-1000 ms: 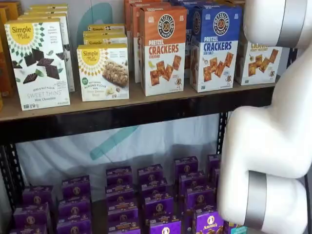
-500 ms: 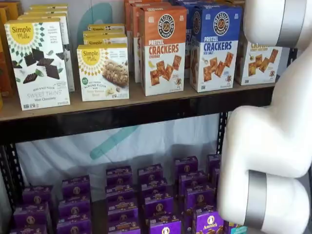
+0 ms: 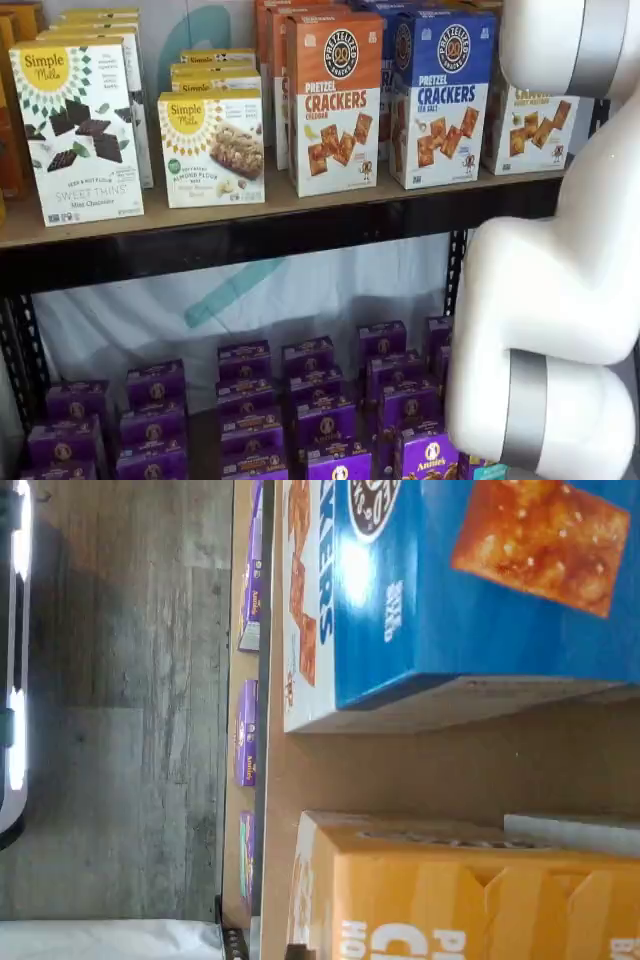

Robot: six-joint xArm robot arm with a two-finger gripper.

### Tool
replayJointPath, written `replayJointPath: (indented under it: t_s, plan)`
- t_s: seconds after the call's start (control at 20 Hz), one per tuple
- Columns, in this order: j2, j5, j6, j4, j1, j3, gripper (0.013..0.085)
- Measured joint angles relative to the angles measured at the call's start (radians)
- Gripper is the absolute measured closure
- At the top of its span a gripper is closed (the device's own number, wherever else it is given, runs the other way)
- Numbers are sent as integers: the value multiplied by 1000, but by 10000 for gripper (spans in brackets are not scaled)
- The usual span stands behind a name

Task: Retrieve the yellow and white box located on the top shelf, the sixth one from the left

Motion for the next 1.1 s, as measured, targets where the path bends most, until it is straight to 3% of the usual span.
replayJointPath:
  t_s: [0.35, 0.5, 0.9, 1.1]
  plan:
    - [-2, 4, -1, 4, -3, -2, 290]
    - [-3, 8, -1, 7, -5, -2, 370]
    - [15, 57, 1, 33, -23, -48, 370]
    - [-14, 52, -9, 46, -37, -29, 370]
